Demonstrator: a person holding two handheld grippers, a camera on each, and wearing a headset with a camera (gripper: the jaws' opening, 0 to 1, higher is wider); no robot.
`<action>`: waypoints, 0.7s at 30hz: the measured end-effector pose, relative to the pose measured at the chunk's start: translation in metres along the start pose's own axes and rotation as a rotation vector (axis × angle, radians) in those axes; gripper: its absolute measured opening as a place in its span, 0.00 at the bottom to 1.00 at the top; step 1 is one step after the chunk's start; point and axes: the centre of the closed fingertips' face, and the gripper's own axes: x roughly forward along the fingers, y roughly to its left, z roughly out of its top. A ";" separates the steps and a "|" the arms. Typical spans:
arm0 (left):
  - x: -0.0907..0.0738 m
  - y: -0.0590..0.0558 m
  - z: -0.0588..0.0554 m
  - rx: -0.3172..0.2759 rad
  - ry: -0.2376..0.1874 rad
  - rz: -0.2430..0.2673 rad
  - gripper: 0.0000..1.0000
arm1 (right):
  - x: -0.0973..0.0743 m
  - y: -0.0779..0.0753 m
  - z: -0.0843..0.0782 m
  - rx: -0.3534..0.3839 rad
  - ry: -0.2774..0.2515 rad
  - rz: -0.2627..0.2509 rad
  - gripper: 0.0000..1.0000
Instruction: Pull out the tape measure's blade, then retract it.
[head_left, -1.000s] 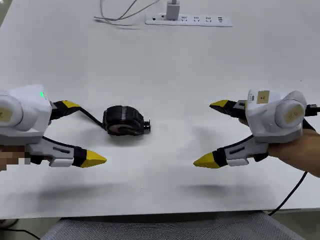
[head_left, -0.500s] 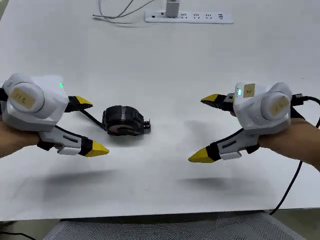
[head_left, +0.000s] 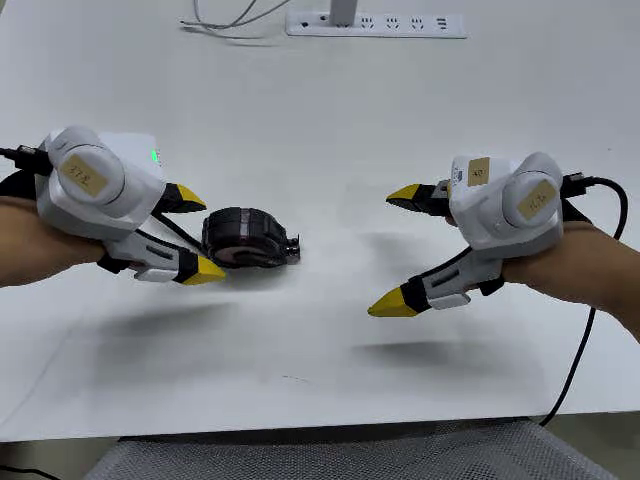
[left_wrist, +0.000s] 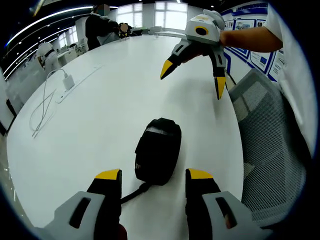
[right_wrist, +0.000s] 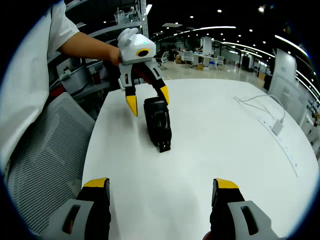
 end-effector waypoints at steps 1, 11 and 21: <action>0.002 0.000 0.000 0.005 0.004 -0.003 0.45 | 0.001 0.000 0.000 0.000 -0.001 0.004 0.82; 0.014 0.000 -0.003 0.034 0.036 -0.029 0.37 | 0.008 -0.002 0.003 -0.001 -0.007 0.019 0.81; 0.020 0.001 -0.004 0.054 0.051 -0.036 0.32 | 0.014 -0.003 0.004 0.000 -0.011 0.029 0.81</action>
